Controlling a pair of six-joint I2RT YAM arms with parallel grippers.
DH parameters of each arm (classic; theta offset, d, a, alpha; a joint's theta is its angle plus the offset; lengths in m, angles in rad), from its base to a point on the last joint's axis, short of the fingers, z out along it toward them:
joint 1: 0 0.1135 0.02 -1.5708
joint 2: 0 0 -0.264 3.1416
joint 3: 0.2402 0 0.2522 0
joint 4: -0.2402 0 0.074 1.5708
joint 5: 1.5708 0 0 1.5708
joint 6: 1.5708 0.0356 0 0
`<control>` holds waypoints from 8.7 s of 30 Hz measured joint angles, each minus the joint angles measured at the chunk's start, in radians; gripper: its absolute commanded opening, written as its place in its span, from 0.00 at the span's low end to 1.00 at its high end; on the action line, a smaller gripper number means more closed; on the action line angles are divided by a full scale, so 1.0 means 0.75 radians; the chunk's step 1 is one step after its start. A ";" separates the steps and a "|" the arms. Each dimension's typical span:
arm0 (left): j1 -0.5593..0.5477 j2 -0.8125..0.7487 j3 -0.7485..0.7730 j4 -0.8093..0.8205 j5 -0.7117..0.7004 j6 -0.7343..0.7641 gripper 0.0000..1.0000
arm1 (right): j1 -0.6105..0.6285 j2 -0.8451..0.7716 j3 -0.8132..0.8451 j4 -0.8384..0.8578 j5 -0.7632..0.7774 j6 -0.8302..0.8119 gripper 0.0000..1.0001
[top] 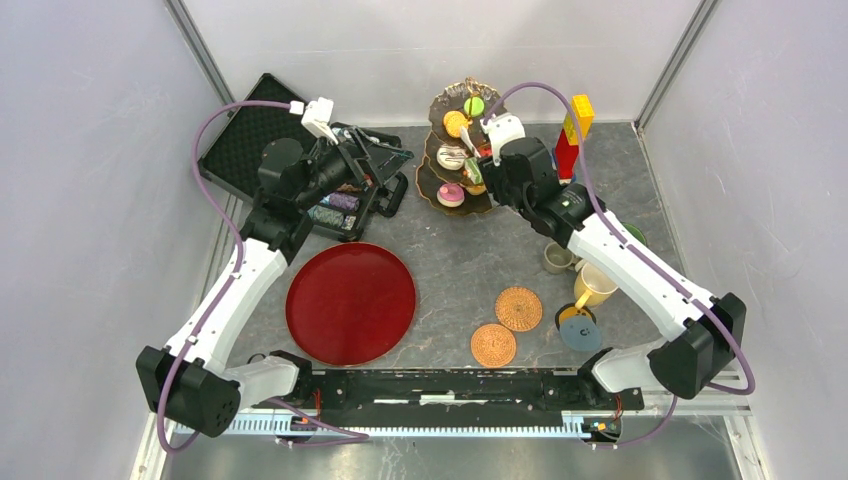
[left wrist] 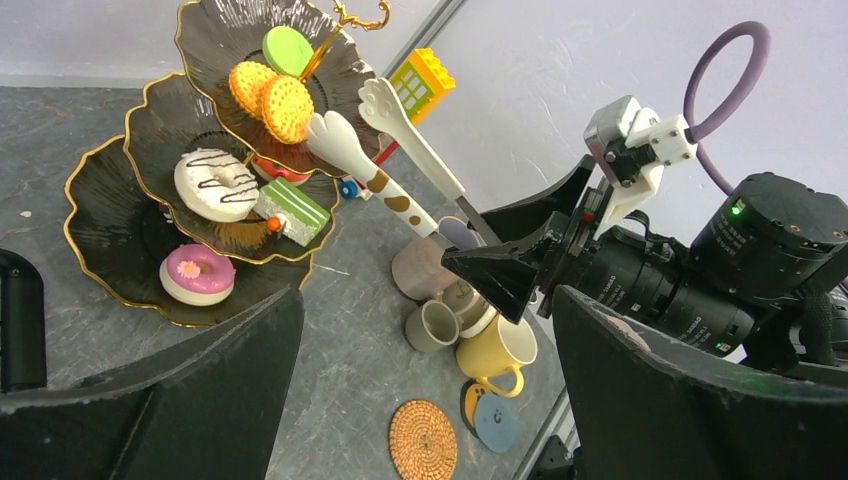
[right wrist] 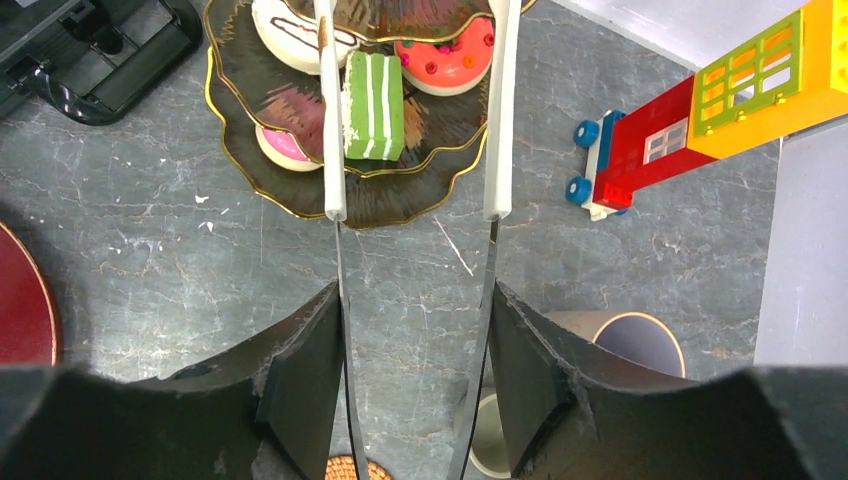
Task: Serve the afternoon tea
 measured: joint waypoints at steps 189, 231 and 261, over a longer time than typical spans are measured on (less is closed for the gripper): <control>-0.116 0.065 0.013 -0.065 0.025 0.050 1.00 | 0.262 0.639 -0.303 0.457 -0.157 0.486 0.43; -0.145 0.066 0.013 -0.064 0.026 0.049 1.00 | -1.149 -0.348 -0.524 -0.040 -0.176 0.267 0.68; -0.288 0.241 0.046 -0.091 0.059 0.042 1.00 | -1.347 -0.199 -0.831 0.221 -0.255 0.467 0.00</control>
